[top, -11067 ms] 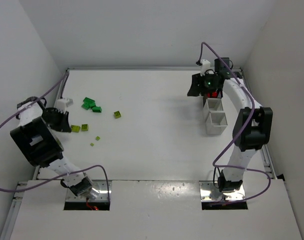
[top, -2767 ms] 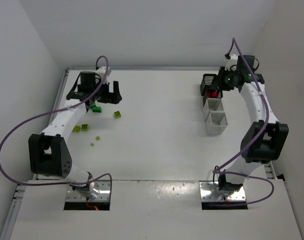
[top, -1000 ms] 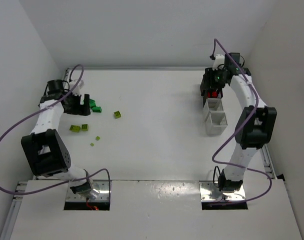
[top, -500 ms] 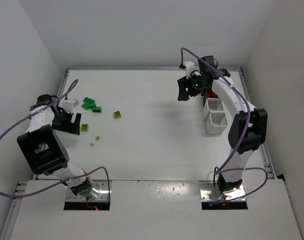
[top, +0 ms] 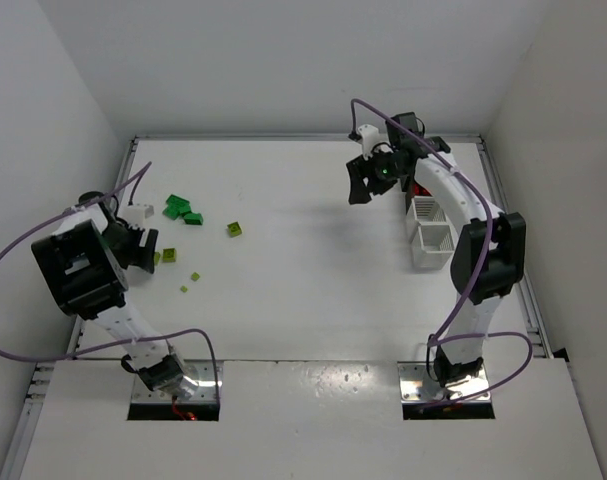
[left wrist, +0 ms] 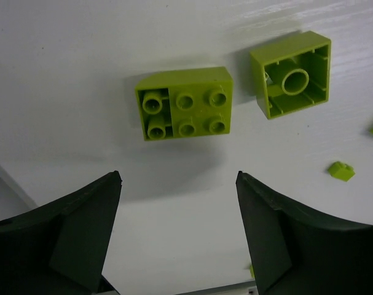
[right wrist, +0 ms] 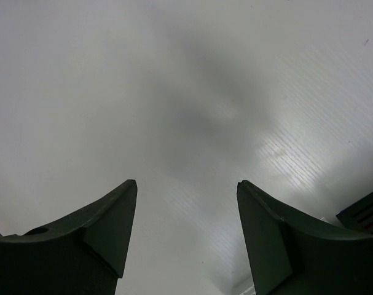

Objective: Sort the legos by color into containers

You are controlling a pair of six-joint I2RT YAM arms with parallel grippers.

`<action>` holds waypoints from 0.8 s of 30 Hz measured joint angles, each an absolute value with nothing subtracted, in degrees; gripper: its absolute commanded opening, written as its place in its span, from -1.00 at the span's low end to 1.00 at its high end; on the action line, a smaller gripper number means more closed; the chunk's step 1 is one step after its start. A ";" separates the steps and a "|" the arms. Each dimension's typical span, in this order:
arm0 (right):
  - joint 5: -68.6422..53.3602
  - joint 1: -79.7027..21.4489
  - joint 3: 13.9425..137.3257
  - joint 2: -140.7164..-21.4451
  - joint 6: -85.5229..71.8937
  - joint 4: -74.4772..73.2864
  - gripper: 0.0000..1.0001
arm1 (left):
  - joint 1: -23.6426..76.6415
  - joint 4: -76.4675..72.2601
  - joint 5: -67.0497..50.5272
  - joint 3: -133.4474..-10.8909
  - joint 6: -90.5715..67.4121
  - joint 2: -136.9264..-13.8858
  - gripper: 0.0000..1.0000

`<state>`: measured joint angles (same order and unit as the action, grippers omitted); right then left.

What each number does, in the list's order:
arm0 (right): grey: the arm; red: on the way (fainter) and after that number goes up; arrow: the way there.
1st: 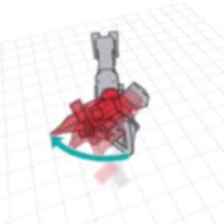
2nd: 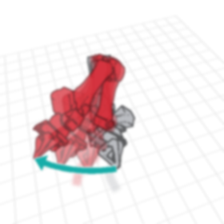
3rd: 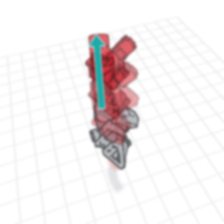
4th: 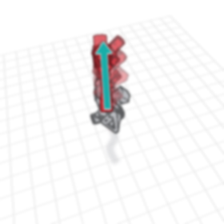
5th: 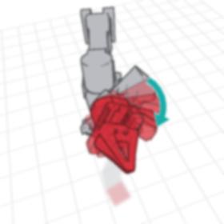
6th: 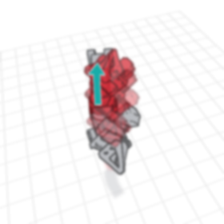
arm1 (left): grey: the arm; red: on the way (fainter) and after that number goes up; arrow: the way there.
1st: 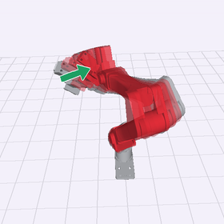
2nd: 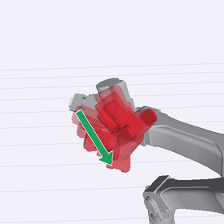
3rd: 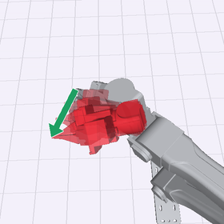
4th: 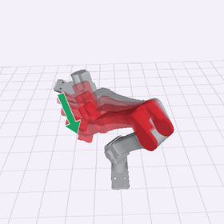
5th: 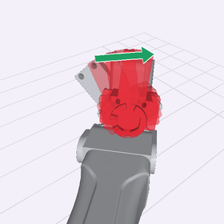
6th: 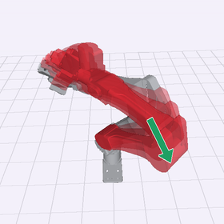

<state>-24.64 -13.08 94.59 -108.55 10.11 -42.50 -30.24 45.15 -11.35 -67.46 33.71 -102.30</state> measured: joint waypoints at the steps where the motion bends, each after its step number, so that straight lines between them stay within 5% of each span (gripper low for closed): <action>1: -24.58 -13.26 94.61 -108.55 10.11 -42.48 0.33 | -30.04 45.01 -11.38 -67.70 33.39 -103.04 0.59; 10: -24.12 -14.06 94.65 -108.62 10.07 -42.50 0.33 | -27.27 42.52 -13.45 -68.31 30.37 -106.13 0.43; 15: -24.01 -14.98 94.65 -108.62 10.07 -42.50 0.33 | -26.26 40.91 -13.61 -69.23 28.23 -107.24 0.03; 24: -23.40 -16.29 94.65 -108.62 10.07 -42.50 0.33 | -26.11 40.45 -13.61 -69.49 26.50 -107.53 -0.33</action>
<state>-23.40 -16.29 94.65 -108.62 10.07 -42.50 -26.11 40.45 -13.61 -69.49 26.50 -107.53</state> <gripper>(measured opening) 0.666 0.547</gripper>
